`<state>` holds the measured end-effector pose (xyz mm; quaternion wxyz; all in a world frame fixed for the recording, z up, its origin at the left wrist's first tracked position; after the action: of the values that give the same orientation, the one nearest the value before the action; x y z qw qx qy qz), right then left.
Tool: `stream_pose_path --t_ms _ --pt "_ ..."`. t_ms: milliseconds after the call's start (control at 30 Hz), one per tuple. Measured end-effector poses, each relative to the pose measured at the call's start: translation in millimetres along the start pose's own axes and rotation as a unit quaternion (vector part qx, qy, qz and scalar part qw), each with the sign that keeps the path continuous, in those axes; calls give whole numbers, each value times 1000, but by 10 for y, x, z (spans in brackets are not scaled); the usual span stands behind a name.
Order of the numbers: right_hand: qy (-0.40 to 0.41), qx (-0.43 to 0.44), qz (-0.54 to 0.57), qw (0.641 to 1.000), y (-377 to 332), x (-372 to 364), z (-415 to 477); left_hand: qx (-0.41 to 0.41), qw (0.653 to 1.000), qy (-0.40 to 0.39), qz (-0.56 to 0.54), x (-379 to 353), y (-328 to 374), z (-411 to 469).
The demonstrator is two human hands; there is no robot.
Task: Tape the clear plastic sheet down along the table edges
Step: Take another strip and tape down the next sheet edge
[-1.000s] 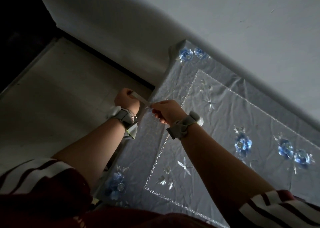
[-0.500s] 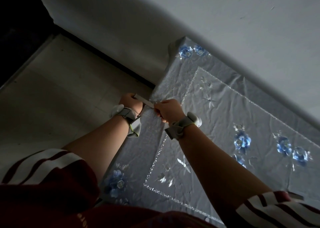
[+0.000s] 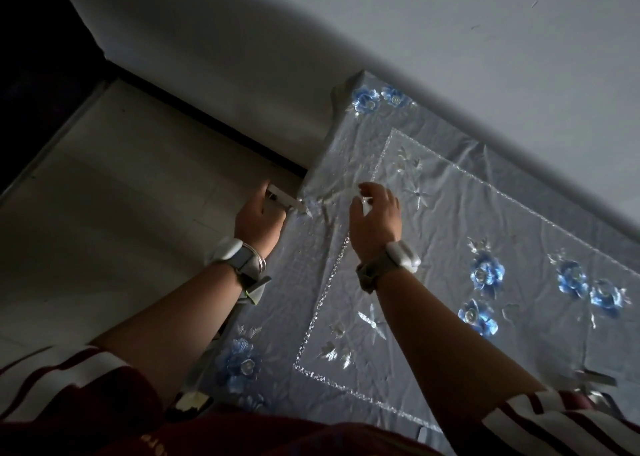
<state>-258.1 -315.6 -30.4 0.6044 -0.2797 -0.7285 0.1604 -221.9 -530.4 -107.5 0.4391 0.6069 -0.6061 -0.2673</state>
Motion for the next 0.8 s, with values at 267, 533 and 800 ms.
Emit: stream_pose_path --t_ms 267,533,800 --pt "-1 71 -164 984 211 -224 -233 -3 998 -59 29 -74 -67 -17" --pt "-5 67 -172 983 196 -250 -221 -22 995 -47 84 -94 10 -65" --pt "0 57 -180 982 176 -238 -238 -80 977 -59 188 -164 259 -132"
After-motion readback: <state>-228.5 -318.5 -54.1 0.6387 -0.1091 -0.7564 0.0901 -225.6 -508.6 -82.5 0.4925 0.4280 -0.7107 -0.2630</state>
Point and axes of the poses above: each hand's wrist, its own z-axis towards the middle knuckle, its own x-axis out of the back of the hand, y = z × x, the point moved 8 cm from there along z, towards the middle knuckle, and after that the axes turned 11 degrees about -y, right-handed, at the moved point
